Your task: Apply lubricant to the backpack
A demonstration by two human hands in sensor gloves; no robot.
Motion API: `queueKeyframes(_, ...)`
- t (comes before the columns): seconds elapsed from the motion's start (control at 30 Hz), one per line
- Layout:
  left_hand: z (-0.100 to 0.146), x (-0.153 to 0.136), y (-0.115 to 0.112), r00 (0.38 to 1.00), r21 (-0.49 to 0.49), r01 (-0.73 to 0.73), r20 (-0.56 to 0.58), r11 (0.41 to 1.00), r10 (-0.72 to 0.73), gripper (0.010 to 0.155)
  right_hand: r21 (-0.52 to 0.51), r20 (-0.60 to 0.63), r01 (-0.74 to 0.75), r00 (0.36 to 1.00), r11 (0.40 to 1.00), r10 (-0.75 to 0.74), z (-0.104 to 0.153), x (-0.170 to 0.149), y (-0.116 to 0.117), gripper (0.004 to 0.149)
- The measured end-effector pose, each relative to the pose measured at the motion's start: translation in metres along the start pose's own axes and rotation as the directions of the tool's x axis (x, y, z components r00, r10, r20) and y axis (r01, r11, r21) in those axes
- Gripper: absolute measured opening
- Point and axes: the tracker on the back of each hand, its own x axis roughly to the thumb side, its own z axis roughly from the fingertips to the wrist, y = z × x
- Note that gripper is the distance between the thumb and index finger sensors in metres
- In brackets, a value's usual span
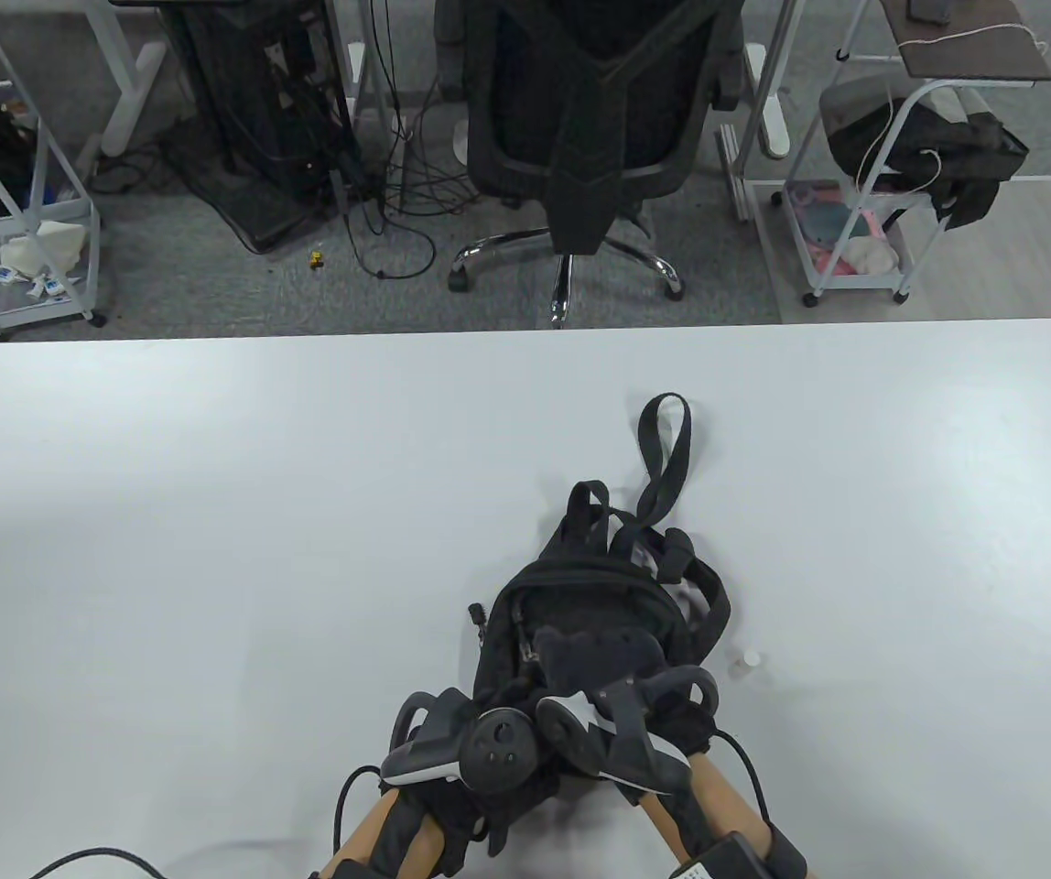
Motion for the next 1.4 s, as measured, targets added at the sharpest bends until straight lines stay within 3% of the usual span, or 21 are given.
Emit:
queueKeyframes(0.1,0.0,0.0,0.0,1.0,0.003,-0.004,-0.003,1.0,0.004,0.063,-0.005,0.0,0.053,0.999,0.999,-0.053,0.0,0.0,0.0,0.043)
queueKeyframes(0.3,0.0,0.0,0.0,1.0,0.004,0.001,-0.005,1.0,-0.001,0.063,0.019,-0.013,0.009,1.0,1.0,-0.009,-0.001,-0.004,0.001,0.042)
queueKeyframes(0.53,0.0,0.001,-0.001,1.0,0.006,0.009,-0.007,1.0,-0.009,0.063,-0.028,-0.006,0.045,0.999,0.999,-0.045,0.002,-0.002,-0.002,0.044)
queueKeyframes(1.13,0.0,0.002,-0.001,1.0,0.005,0.01,0.001,1.0,-0.01,0.064,0.059,-0.021,0.034,0.999,0.998,-0.032,-0.002,-0.007,0.004,0.043)
queueKeyframes(1.27,0.002,0.002,0.002,1.0,0.021,0.018,0.011,1.0,-0.018,0.064,0.015,-0.038,0.053,0.998,0.998,-0.053,0.001,-0.017,-0.006,0.042)
queueKeyframes(1.4,0.008,0.0,0.013,1.0,0.093,-0.02,0.013,0.995,0.019,0.063,-0.045,-0.047,0.19,0.98,0.981,-0.192,0.006,-0.034,-0.023,0.043)
